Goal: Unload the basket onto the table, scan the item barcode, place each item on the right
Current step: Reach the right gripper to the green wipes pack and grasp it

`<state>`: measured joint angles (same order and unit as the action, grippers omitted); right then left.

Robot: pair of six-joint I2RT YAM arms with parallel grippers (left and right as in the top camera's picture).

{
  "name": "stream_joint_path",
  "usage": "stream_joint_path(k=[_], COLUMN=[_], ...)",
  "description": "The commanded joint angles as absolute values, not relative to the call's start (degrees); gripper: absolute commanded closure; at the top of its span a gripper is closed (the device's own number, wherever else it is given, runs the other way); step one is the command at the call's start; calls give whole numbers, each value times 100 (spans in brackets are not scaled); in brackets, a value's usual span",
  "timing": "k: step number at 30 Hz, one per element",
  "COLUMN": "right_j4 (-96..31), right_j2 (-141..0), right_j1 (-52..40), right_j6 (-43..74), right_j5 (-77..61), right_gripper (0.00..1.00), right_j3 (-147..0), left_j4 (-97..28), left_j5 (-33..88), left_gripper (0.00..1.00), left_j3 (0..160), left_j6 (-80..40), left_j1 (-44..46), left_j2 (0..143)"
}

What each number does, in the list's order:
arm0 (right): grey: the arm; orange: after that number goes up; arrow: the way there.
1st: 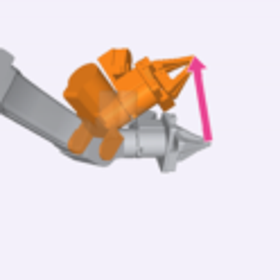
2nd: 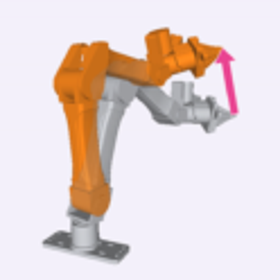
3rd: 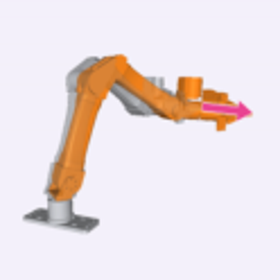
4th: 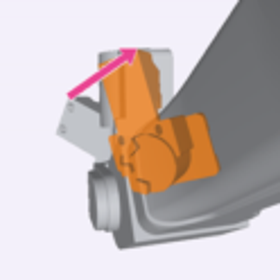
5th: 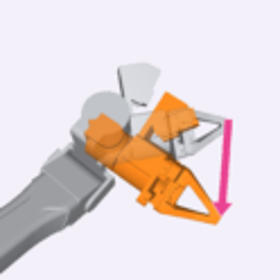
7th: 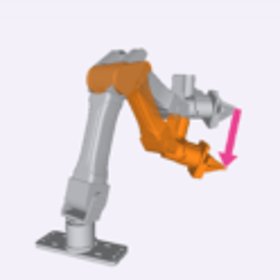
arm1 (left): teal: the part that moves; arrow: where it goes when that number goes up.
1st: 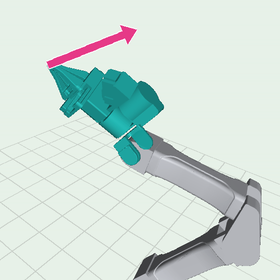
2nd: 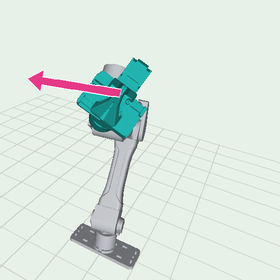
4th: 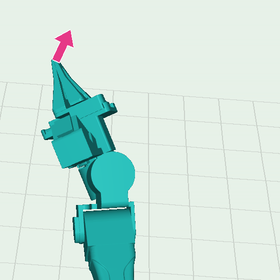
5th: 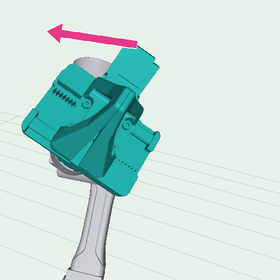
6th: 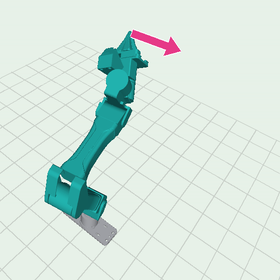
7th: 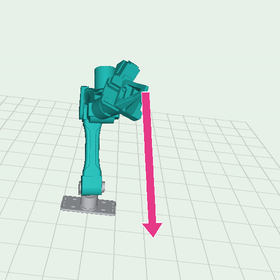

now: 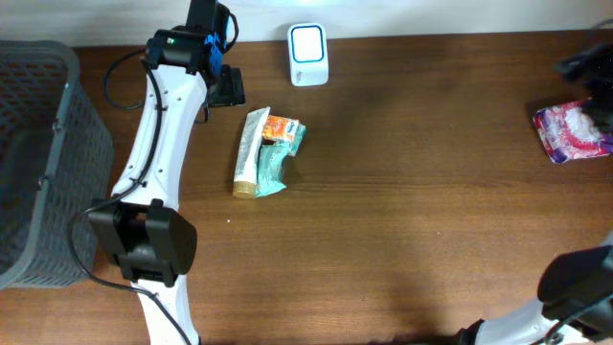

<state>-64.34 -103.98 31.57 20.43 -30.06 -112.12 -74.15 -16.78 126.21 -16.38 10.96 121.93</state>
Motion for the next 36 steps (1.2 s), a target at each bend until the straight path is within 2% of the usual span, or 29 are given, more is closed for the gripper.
stream_joint_path(k=[1, 2, 3, 5, 8, 11, 14, 16, 17, 21, 22, 26, 28, 32, 35, 36], right_j4=[-6434, -6292, -6141, -5395, -4829, -4705, -4112, -3876, -3846, -3806, -3811, -4182, -4582, -5846, -6020, -5922], right_j2=[-10558, -10591, -10641, -11102, -11961, -12501, -12988, -13176, -13255, -13358, -13353, -12842, -12418, -11681, -11688, -11721], right_j1=[1616, 1046, 600, -858, -1994, -2602, -2781, -2851, -2897, -2978, -2976, -2764, -2646, -2574, -2574, -2574], right_j6=[1033, 1035, 1035, 1223, 1964, 2001, 2167, 2436, 2447, 2451, 2453, 2432, 2429, 2429, 1957, 1750], right_j5=[-3275, -3277, -3277, -3277, -3286, -3470, -3826, -3879, -3876, -3837, -3844, -3605, -2891, -360, -86, -106], right_gripper=[10, 2, 0, 0, 0, 0, 16, 16, 23, 71, 96, 96, 96, 96, 96, 81], right_j3=[-10624, -10422, -10283, -9961, -9955, -9953, -9953, -9953, -9953, -9953, -9955, -9970, -9970, -9970, -9957, -9957], left_j4=[-7419, -7419, -7419, -7419, -7419, -7419, -7419, -7419, -7419, -7419, -7419, -7419, -7419, -7419, -7419, -7419], left_j5=[-1739, -1739, -1739, -1739, -1739, -1739, -1739, -1739, -1739, -1739, -1739, -1739, -1739, -1739, -1739, -1739], left_gripper=[1, 1, 1, 1, 1, 1, 1, 1, 1, 1, 1, 1, 1, 1, 1, 1], left_j3=[12623, 12623, 12623, 12623, 12623, 12623, 12623, 12623, 12623, 12623, 12623, 12623, 12623, 12623, 12623, 12623], left_j6=[-1710, -1710, -1710, -1710, -1710, -1710, -1712, -1712, -1710, -1712, -1710, -1710, -1712, -1710, -1710, -1710], left_j1=[1096, 1096, 1096, 1096, 1096, 1096, 1096, 1096, 1096, 1096, 1096, 1096, 1096, 1096, 1096, 1096], left_j2=[12127, 12127, 12127, 12127, 12127, 12127, 12127, 12127, 12127, 12127, 12127, 12127, 12127, 12127, 12127, 12127])
